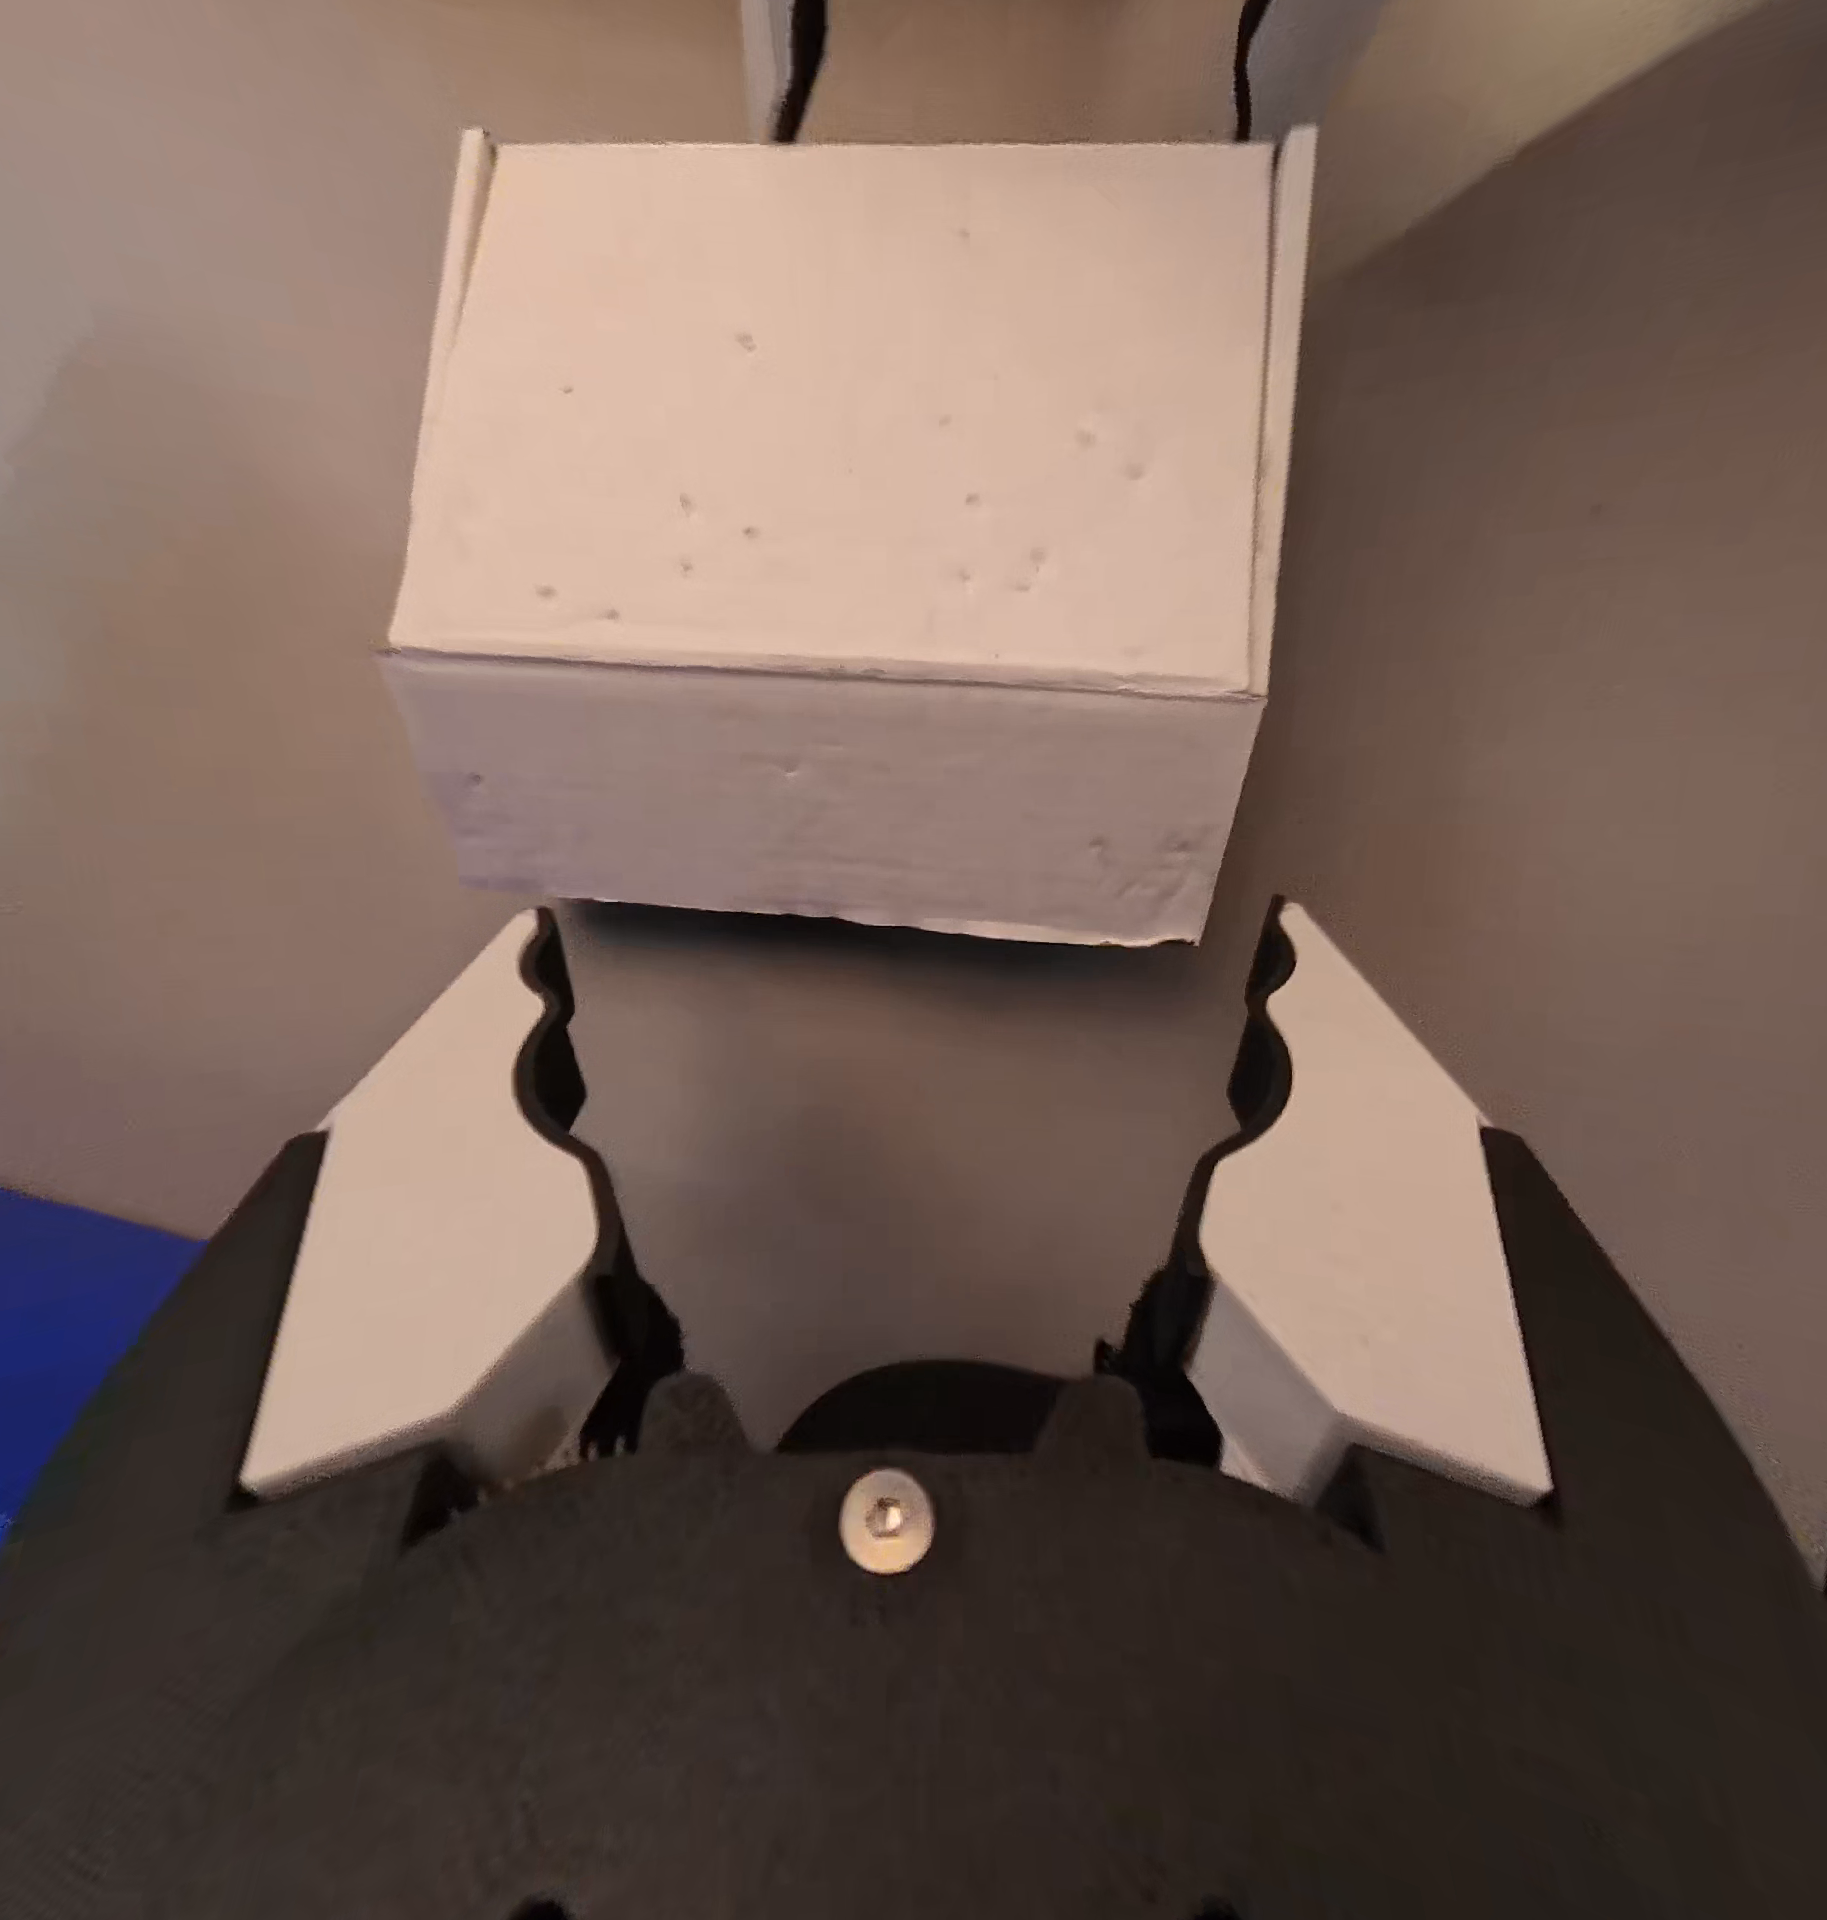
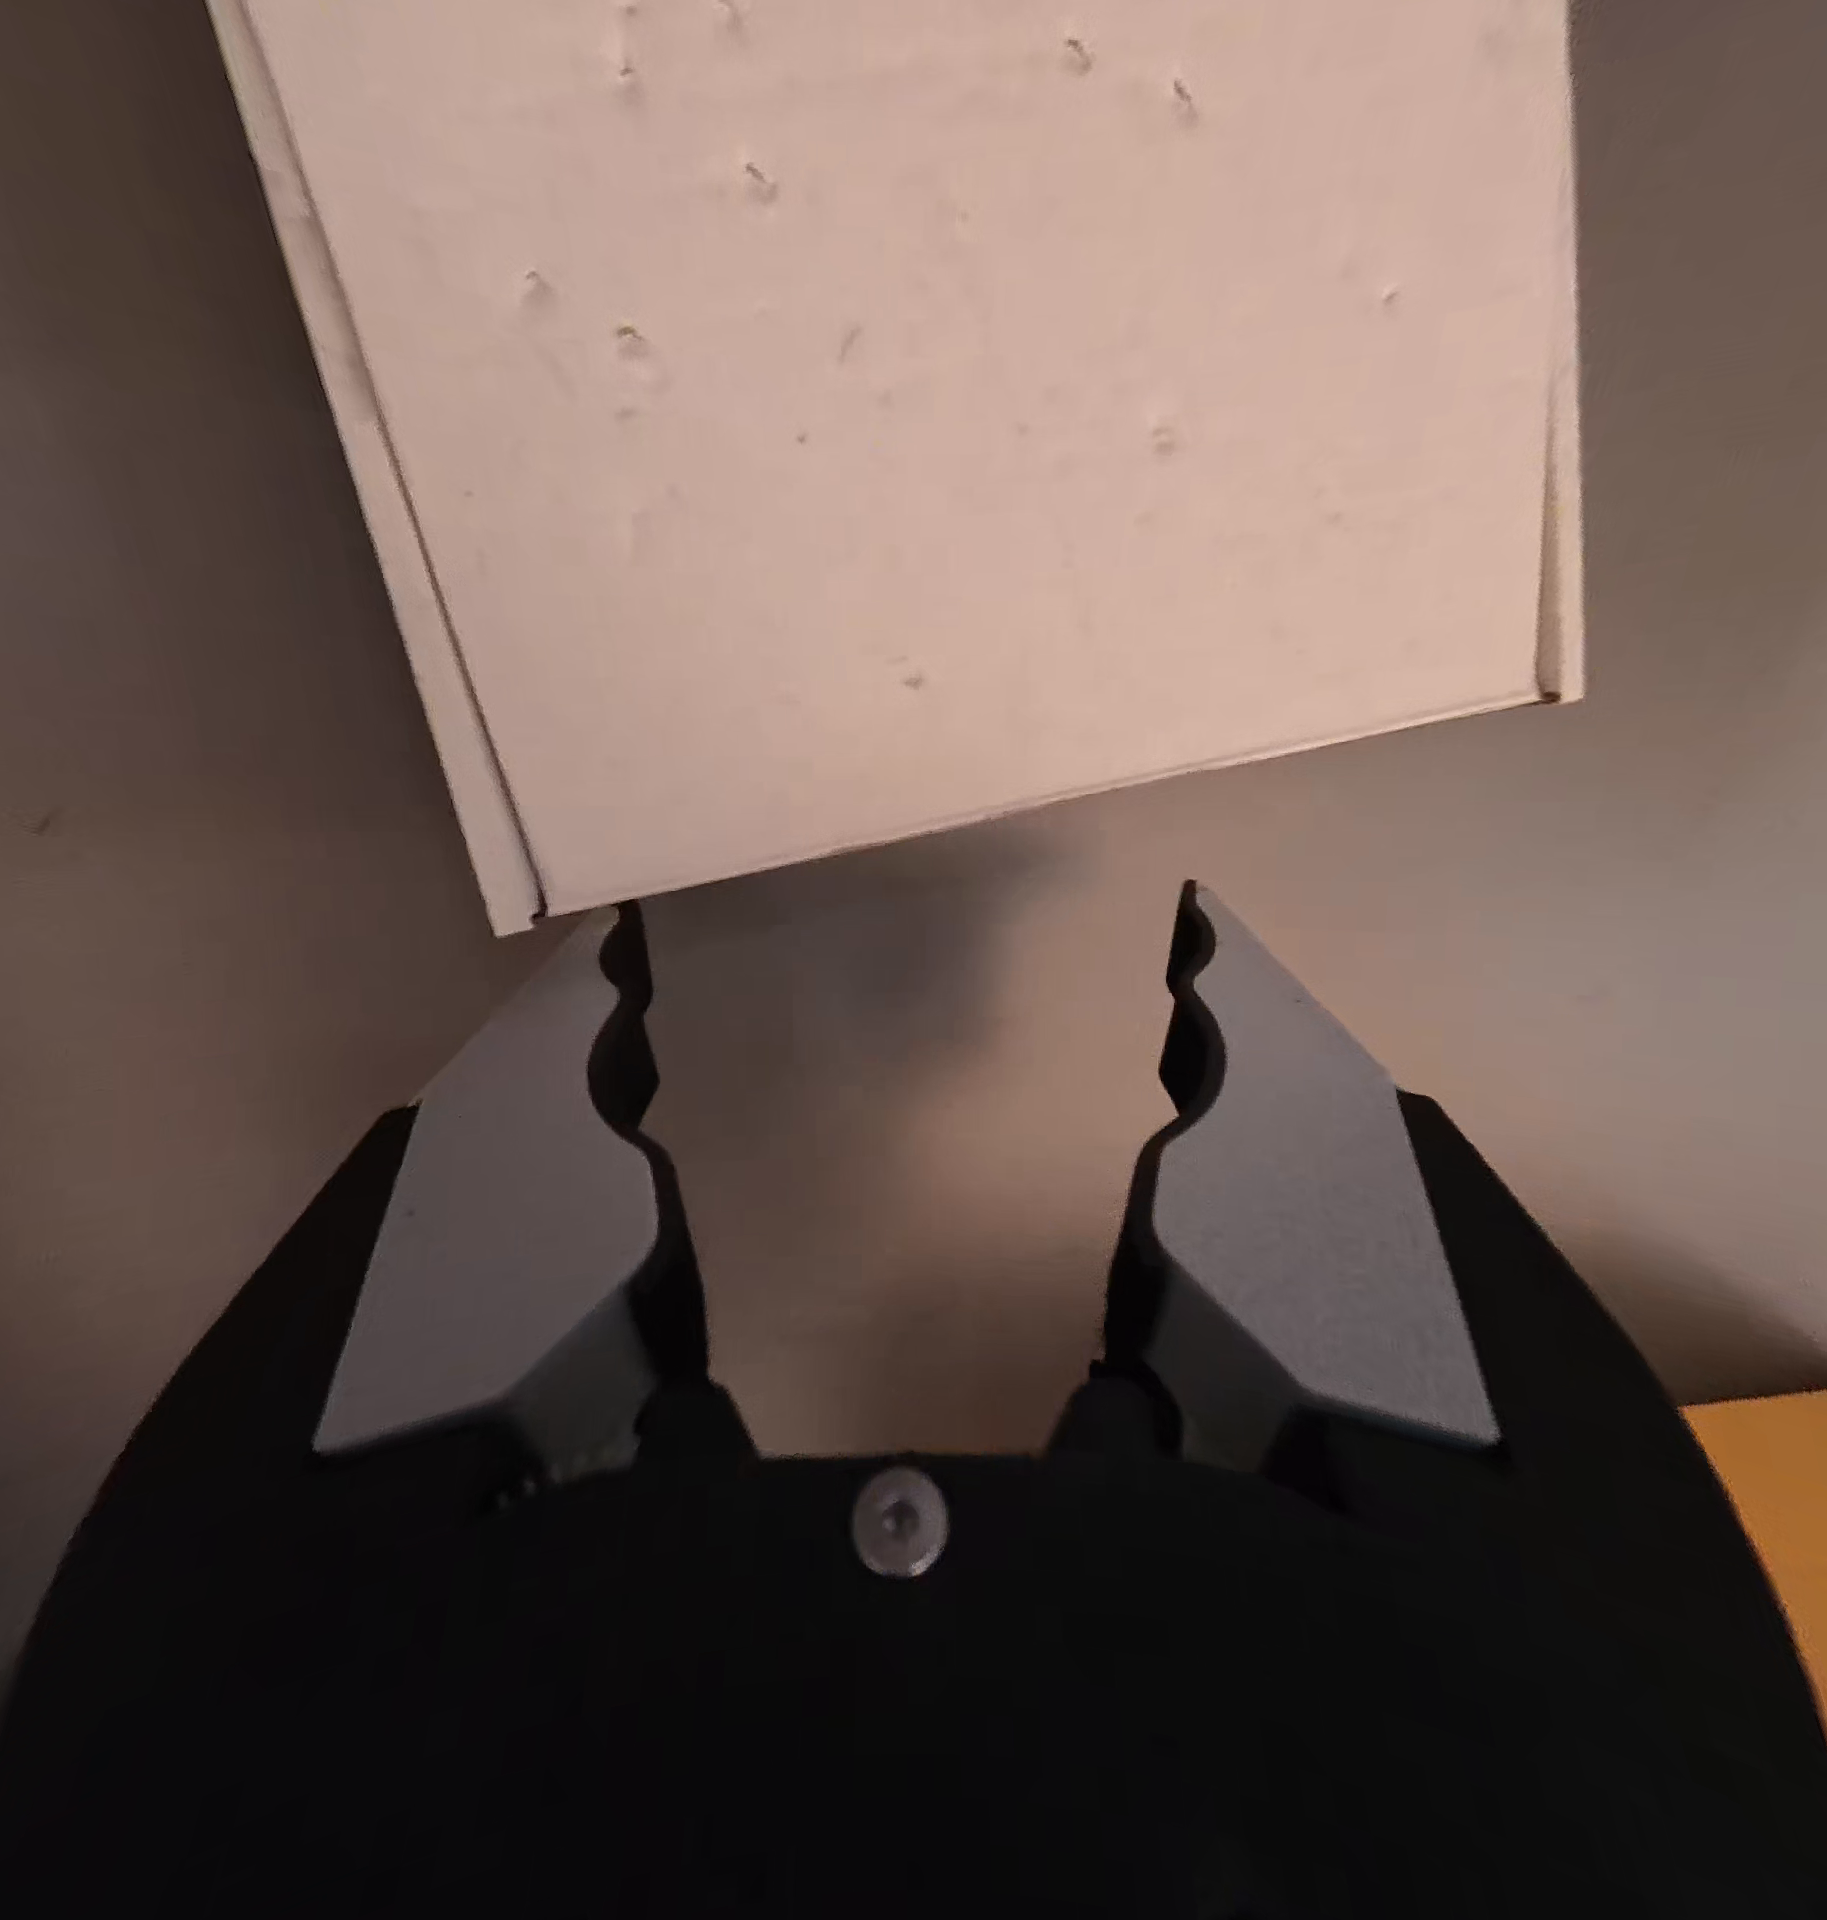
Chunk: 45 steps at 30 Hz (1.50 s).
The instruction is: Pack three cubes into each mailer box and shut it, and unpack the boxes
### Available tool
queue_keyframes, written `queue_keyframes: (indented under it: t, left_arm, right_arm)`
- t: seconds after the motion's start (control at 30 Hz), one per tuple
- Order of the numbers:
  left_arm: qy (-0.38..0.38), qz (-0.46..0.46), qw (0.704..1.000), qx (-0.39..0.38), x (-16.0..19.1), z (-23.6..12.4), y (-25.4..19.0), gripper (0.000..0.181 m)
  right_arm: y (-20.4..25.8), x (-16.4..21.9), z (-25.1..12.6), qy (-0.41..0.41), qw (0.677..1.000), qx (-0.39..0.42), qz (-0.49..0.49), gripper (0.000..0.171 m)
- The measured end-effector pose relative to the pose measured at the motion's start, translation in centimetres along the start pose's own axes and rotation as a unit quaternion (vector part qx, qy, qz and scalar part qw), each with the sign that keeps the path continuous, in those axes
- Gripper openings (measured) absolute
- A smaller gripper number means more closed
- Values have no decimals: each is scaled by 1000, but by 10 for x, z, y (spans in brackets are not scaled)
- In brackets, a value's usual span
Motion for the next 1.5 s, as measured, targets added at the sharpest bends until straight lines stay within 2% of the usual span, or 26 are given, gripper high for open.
queue_keyframes:
  t: [0.13, 0.23, 0.6, 0.87, 0.97, 1.13, 1.5]
  left_arm:
    - [53, 27, 998, 23, 0, -3, 9, 123]
    - [106, 23, 993, 35, 8, 5, 15, 129]
    - [139, 21, 988, 59, 9, 17, 20, 146]
    - [198, 35, 976, 89, 15, 21, 20, 158]
    - [216, 37, 972, 85, 15, 18, 21, 154]
    - [227, 44, 971, 69, 16, 9, 28, 126]
    - [265, 53, 960, 74, 18, 20, 24, 127]
  right_arm:
    - [-6, 0, 3, -15, 1000, -3, -22, 109]
    - [-9, 0, 4, -11, 1000, -19, -17, 111]
    - [-9, -9, 11, -14, 997, -61, -41, 119]
    - [-4, -18, 16, -17, 996, -68, -60, 123]
    - [-2, -18, 16, -24, 996, -65, -52, 123]
    - [0, -16, 17, -24, 997, -60, -51, 125]
    - [-1, -18, 18, -32, 997, -57, -48, 124]
Point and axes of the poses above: each gripper's, where its closed fingertips meet, z out along the fingers, x out of its underside, y = z × x across the jaws, the point moved 3 cm from there along -z, back along the fingers, and after that the axes turned 10 degrees about -y, right-handed, at the moved point
